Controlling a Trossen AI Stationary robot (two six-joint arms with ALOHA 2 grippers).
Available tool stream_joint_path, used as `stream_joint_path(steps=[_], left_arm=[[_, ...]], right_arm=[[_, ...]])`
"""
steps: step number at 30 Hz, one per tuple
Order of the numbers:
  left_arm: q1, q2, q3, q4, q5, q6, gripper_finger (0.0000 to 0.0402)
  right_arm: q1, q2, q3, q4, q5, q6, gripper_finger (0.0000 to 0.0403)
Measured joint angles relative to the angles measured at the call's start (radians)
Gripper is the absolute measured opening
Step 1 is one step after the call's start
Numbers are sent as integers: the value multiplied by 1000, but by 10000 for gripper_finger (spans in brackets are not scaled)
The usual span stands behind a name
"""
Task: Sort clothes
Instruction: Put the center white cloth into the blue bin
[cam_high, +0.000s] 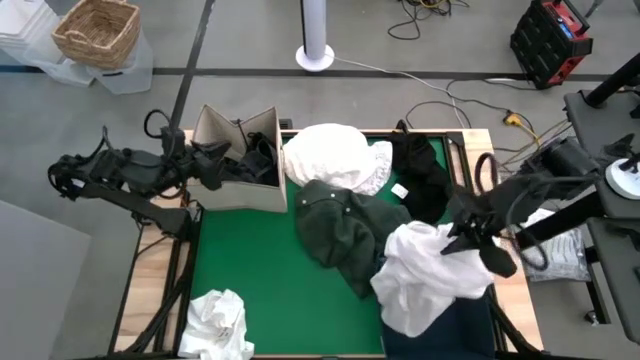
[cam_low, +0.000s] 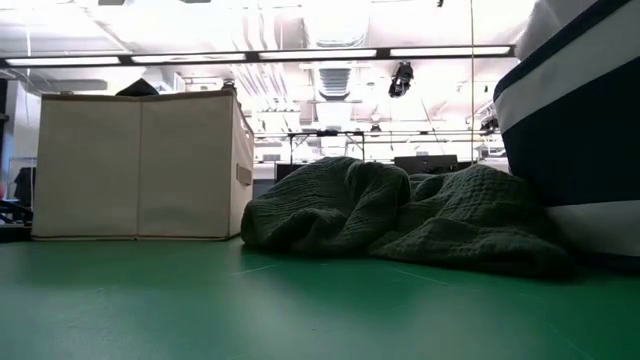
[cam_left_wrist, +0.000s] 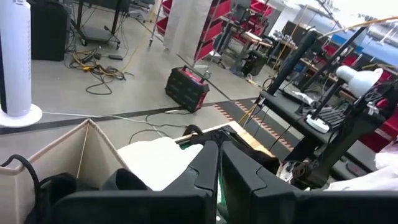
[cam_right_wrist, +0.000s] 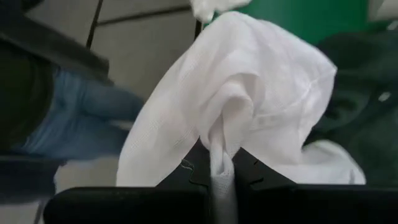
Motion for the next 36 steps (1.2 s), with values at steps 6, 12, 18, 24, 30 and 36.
stream_joint_path(steps=[6, 12, 18, 24, 30, 36], left_arm=[[0, -9, 0, -2, -2, 0, 0], [0, -12, 0, -5, -1, 1, 0], [0, -9, 0, -21, 2, 2, 0], [0, -9, 0, -32, 1, 15, 0], [0, -11, 0, -32, 0, 49, 0], [0, -9, 0, -32, -24, 54, 0]], right_arm=[[23, -4, -148, 0, -54, 18, 9], [47, -12, -351, -1, -85, 25, 9], [51, -7, -552, 3, -100, 71, 9], [49, 4, -701, 70, -40, 6, 9], [36, 5, -820, 201, 30, -29, 9], [32, 39, -922, 408, 31, -10, 9]])
